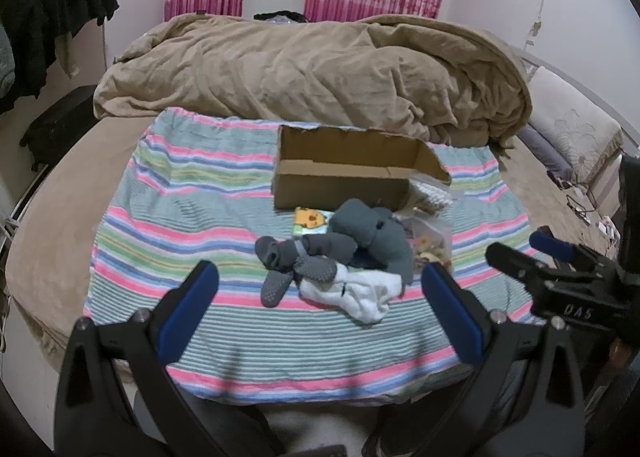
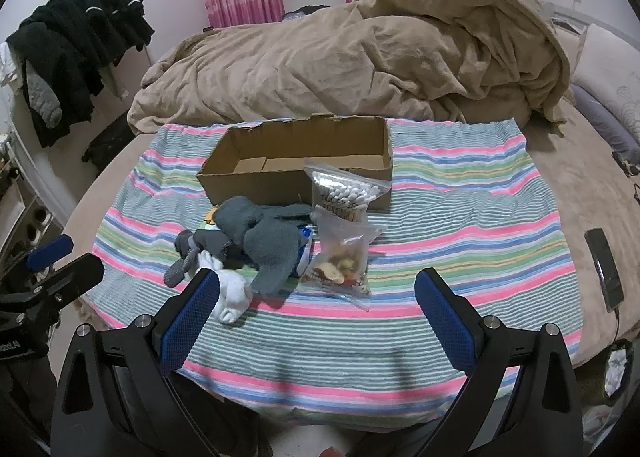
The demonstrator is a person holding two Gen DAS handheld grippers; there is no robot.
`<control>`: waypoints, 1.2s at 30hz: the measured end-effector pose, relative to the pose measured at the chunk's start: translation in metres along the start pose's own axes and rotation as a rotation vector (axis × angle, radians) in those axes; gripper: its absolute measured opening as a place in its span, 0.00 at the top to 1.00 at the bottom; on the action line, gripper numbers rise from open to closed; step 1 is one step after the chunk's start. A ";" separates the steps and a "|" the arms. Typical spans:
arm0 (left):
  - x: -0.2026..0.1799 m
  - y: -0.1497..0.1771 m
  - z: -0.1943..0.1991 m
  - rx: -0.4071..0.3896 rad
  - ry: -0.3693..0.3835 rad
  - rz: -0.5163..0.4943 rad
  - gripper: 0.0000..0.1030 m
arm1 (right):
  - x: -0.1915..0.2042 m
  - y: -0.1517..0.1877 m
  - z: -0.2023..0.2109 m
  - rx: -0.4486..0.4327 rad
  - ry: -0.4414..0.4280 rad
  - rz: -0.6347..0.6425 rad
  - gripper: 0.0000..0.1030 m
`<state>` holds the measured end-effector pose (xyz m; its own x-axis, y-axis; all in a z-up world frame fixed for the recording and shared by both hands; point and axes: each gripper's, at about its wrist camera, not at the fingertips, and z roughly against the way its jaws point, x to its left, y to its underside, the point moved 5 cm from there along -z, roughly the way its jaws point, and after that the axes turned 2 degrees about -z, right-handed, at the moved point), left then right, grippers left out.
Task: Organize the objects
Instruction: 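Grasp the grey dotted-sole socks with the left tool while the right tool grasps the clear snack bag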
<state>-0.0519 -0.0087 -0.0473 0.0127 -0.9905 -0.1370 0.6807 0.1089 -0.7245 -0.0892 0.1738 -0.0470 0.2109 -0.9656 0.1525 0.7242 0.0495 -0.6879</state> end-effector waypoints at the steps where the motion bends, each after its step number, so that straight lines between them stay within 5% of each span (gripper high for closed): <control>1: 0.002 0.001 -0.004 0.005 -0.005 0.002 0.01 | -0.002 -0.001 -0.002 0.002 0.001 -0.002 0.03; 12: 0.026 0.007 -0.058 0.074 -0.029 0.026 0.02 | -0.034 -0.008 -0.039 0.032 0.042 -0.040 0.03; 29: 0.037 0.010 -0.148 0.161 0.073 0.068 0.03 | -0.049 -0.003 -0.114 0.138 0.010 -0.060 0.08; 33: 0.039 0.009 -0.157 0.162 0.122 0.080 0.18 | -0.045 -0.001 -0.121 0.146 -0.024 -0.054 0.10; 36: 0.036 0.010 -0.165 0.175 0.152 0.082 0.32 | -0.041 0.000 -0.126 0.161 -0.051 -0.056 0.20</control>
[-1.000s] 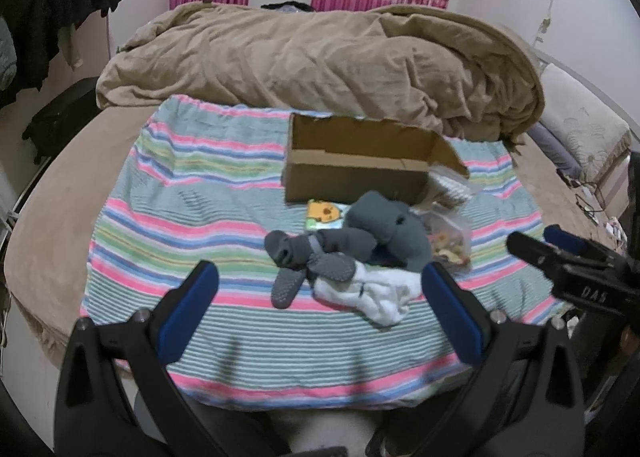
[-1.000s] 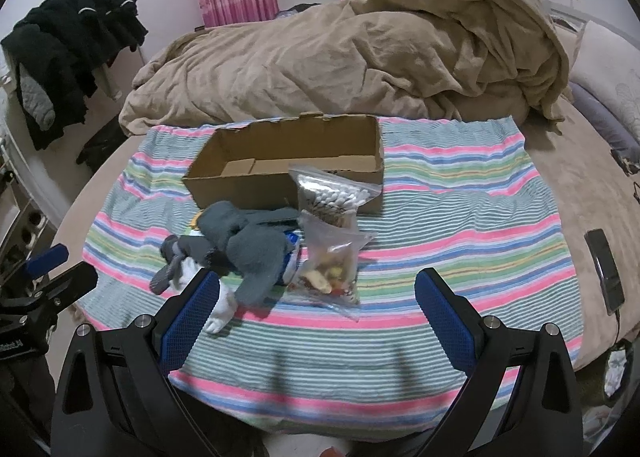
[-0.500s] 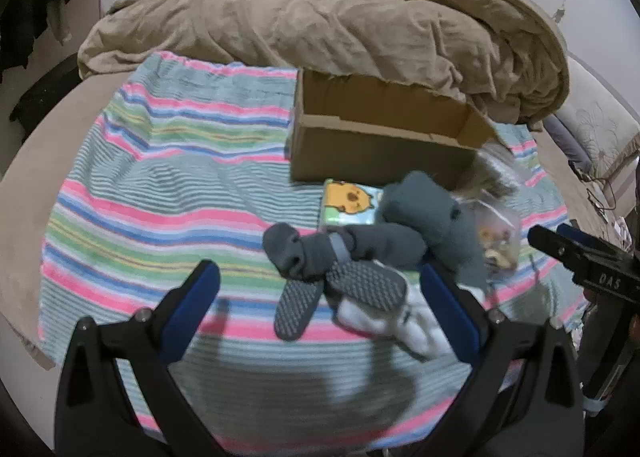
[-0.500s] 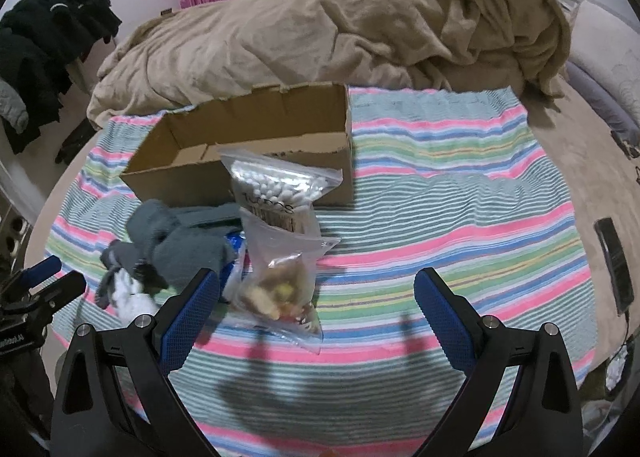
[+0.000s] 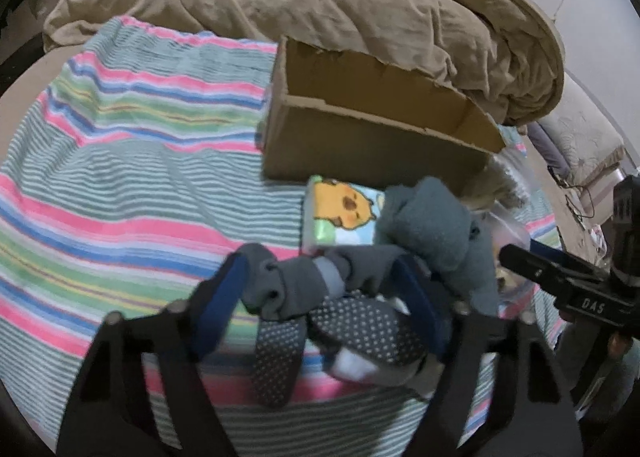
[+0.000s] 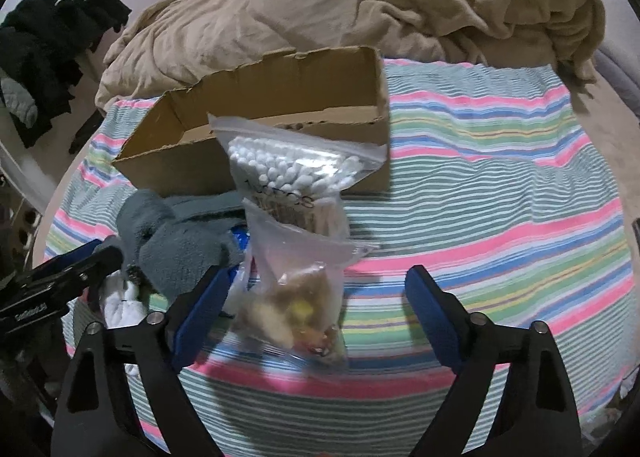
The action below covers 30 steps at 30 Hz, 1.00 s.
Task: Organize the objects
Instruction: 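Grasp the grey dotted-sole socks with the left tool while the right tool grasps the clear snack bag, then lower the socks into the cardboard box with the left tool while the right tool drops the snack bag in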
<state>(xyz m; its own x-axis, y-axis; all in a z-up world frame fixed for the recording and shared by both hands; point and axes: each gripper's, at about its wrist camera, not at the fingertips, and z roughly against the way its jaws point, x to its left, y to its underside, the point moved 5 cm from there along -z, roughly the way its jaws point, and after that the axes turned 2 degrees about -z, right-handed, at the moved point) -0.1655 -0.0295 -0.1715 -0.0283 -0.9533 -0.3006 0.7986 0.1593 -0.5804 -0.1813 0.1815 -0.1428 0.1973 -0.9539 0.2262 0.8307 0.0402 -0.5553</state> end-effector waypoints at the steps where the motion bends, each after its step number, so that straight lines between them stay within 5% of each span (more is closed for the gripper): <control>1: -0.001 0.000 -0.001 0.003 0.006 0.002 0.39 | 0.001 0.001 -0.003 0.011 -0.015 -0.001 0.28; 3: -0.001 0.001 -0.001 0.006 0.025 0.017 0.46 | 0.003 0.003 -0.007 0.026 -0.043 -0.008 0.50; 5: -0.001 0.000 0.001 0.002 0.036 0.025 0.57 | 0.006 0.004 -0.008 0.029 -0.060 -0.006 0.51; 10: -0.001 0.000 0.020 -0.030 0.042 0.023 0.64 | 0.012 0.003 0.006 -0.011 -0.090 0.011 0.54; 20: -0.009 -0.008 0.072 -0.116 0.033 0.012 0.65 | 0.017 -0.003 0.044 -0.085 -0.075 0.023 0.55; 30: -0.030 -0.053 0.098 -0.202 0.049 -0.062 0.64 | 0.019 -0.038 0.075 -0.178 -0.075 0.055 0.55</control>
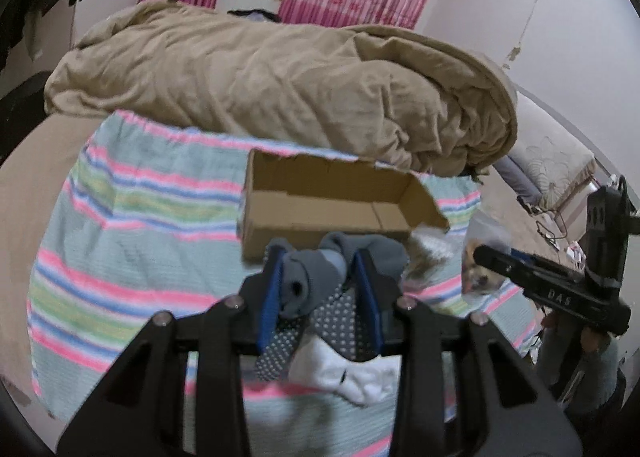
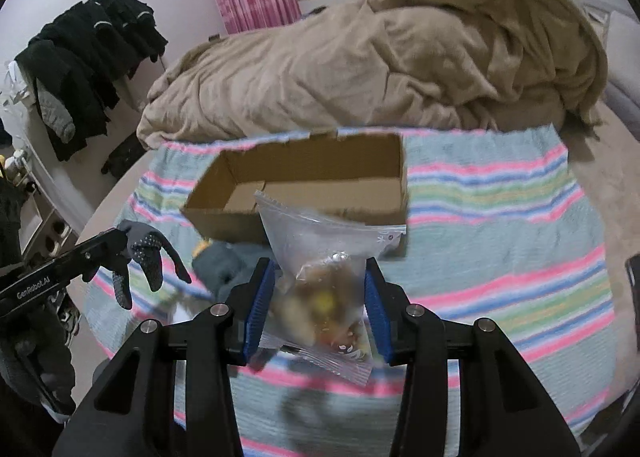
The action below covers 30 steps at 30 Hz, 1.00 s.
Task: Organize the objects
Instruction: 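Lower the socks into the cardboard box with the left tool while the right tool drops the snack bag in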
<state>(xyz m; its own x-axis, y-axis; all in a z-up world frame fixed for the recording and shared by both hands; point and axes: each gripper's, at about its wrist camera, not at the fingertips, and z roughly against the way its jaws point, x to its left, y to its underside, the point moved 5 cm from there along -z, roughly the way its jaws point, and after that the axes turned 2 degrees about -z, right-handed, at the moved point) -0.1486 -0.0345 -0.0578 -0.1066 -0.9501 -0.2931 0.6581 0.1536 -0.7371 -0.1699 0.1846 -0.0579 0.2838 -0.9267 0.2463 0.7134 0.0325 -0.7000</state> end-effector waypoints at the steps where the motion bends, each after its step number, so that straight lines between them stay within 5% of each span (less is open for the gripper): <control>1: -0.002 -0.005 -0.002 -0.005 -0.001 -0.009 0.64 | -0.001 -0.007 -0.001 -0.008 0.003 0.006 0.55; 13: -0.020 -0.056 -0.077 -0.010 0.030 -0.070 0.63 | -0.016 -0.068 -0.050 -0.040 0.036 0.060 0.54; 24: -0.018 -0.043 -0.165 0.095 0.013 -0.030 0.62 | -0.028 -0.064 -0.117 0.047 0.030 0.060 0.54; 27: -0.019 -0.037 -0.174 0.127 0.004 -0.039 0.58 | -0.029 -0.057 -0.127 0.071 0.021 0.058 0.55; 30: -0.021 -0.035 -0.174 0.149 -0.011 -0.051 0.43 | -0.030 -0.054 -0.127 0.068 0.014 0.050 0.54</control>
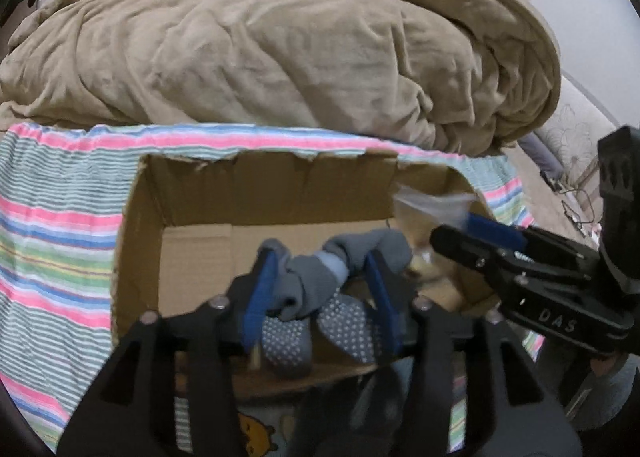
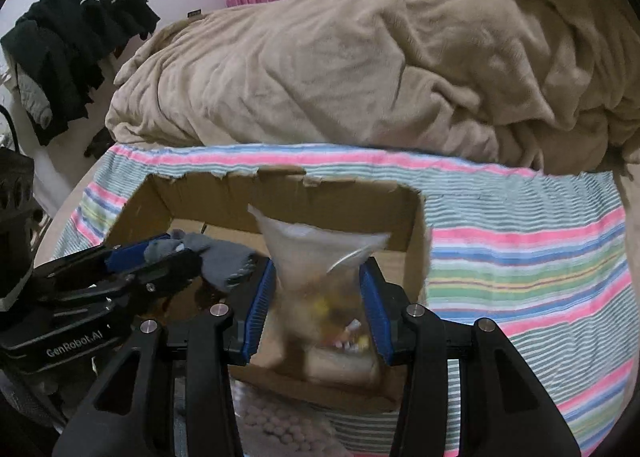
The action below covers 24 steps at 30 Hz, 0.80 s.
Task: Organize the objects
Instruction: 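Lower the socks into the cardboard box with the left tool while the right tool drops the snack bag in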
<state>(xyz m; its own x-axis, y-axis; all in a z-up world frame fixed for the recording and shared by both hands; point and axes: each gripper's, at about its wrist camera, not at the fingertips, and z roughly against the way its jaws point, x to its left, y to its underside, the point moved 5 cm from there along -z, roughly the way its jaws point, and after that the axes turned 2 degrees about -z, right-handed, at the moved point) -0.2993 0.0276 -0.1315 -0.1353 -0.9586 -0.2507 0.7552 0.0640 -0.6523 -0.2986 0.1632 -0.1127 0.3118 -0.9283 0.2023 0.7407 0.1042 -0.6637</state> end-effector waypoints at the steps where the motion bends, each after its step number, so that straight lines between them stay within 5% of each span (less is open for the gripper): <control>1: 0.000 -0.001 0.004 -0.008 -0.002 0.005 0.35 | 0.000 0.000 0.003 -0.003 -0.002 -0.004 0.49; 4: -0.003 -0.004 0.025 -0.052 -0.007 0.007 0.27 | 0.001 -0.001 0.015 -0.027 0.001 -0.007 0.33; 24: -0.020 0.030 0.170 -0.171 -0.042 0.011 0.23 | 0.041 0.026 0.138 -0.130 0.010 0.009 0.33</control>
<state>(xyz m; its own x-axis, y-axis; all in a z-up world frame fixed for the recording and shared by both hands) -0.1645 0.0017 -0.0246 -0.0978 -0.9680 -0.2310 0.6356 0.1179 -0.7630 -0.1844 0.1773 -0.0221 0.3121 -0.9311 0.1891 0.6539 0.0661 -0.7537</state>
